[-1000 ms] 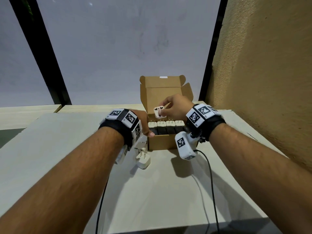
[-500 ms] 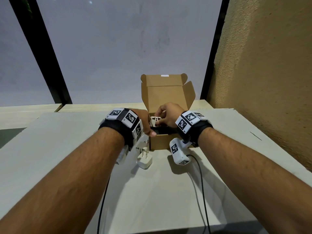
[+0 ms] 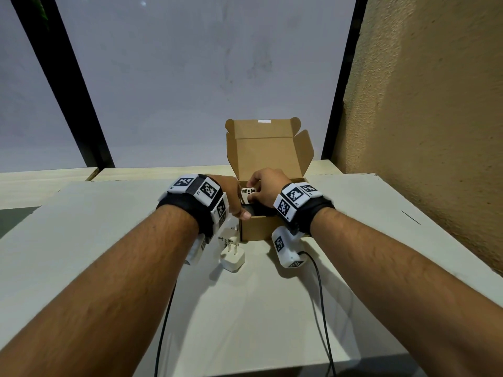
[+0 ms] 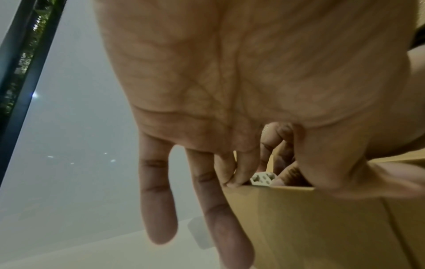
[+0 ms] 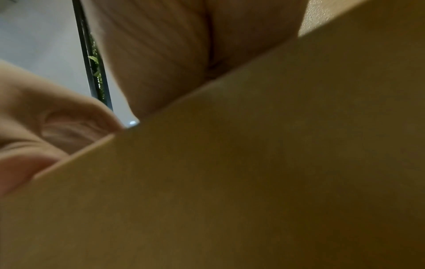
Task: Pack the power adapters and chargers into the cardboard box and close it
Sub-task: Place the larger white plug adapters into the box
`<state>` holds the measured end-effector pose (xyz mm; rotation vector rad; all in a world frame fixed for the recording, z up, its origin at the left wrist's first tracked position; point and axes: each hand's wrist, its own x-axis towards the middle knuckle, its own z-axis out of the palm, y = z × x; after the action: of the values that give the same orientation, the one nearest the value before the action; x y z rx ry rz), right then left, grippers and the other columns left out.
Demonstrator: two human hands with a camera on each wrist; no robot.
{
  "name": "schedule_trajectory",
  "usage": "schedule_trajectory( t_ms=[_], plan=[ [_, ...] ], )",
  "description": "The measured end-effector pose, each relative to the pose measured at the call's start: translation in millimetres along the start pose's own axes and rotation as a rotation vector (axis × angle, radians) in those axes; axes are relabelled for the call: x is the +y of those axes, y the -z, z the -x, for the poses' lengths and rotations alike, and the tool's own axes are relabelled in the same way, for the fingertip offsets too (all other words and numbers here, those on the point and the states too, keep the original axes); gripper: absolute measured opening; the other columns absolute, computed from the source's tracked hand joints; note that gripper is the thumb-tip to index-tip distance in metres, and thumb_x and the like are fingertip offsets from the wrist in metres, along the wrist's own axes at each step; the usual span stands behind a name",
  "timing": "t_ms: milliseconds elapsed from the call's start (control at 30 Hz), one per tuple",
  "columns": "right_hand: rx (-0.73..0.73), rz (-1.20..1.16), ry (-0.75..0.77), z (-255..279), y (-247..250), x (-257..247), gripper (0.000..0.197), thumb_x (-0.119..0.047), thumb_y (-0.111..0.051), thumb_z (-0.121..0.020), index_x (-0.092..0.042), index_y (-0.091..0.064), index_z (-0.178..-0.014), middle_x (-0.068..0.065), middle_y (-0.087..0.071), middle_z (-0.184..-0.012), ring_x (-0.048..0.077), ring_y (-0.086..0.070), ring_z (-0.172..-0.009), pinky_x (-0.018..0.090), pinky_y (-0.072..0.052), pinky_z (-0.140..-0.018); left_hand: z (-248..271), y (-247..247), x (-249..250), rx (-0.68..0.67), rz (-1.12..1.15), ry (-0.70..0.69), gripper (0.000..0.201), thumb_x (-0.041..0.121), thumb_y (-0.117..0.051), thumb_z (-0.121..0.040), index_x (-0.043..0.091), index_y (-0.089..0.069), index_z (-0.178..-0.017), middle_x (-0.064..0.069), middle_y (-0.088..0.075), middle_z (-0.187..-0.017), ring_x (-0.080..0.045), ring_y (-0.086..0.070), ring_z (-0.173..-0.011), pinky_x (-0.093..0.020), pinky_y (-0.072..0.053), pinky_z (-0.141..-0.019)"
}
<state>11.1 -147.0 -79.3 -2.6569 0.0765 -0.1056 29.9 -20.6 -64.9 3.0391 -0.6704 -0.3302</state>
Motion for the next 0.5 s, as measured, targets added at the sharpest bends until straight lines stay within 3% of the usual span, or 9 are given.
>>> schedule_trajectory(
  t_ms=[200,333,500],
  plan=[
    [0.014,0.008,-0.001,0,1,-2,0.024,-0.017,-0.076,-0.081,-0.015,-0.071,-0.105,0.008,-0.066,-0.113,0.023,-0.063,-0.101,0.028,-0.052,-0.086,2,1,-1,-0.012,0.012,-0.009,0.069,0.051,-0.068,-0.083,0.015,-0.050,-0.139,0.008,-0.056,-0.065,-0.018,-0.061,-0.093,-0.026,-0.036,-0.080],
    [0.036,-0.020,-0.016,3,9,1,0.023,-0.013,-0.076,-0.081,-0.014,-0.073,-0.103,0.005,-0.067,-0.105,0.019,-0.063,-0.093,0.024,-0.048,-0.075,2,1,-3,-0.028,0.071,-0.017,0.060,0.047,-0.069,-0.083,0.019,-0.055,-0.134,0.010,-0.055,-0.064,-0.012,-0.058,-0.079,-0.022,-0.036,-0.072],
    [0.064,-0.043,-0.038,5,13,6,0.021,-0.012,-0.076,-0.081,-0.016,-0.073,-0.101,0.003,-0.068,-0.100,0.013,-0.060,-0.083,0.022,-0.045,-0.070,0,1,0,-0.024,0.013,0.004,0.067,0.052,-0.069,-0.081,0.014,-0.055,-0.134,0.006,-0.057,-0.065,-0.019,-0.062,-0.091,-0.028,-0.040,-0.080]
  ],
)
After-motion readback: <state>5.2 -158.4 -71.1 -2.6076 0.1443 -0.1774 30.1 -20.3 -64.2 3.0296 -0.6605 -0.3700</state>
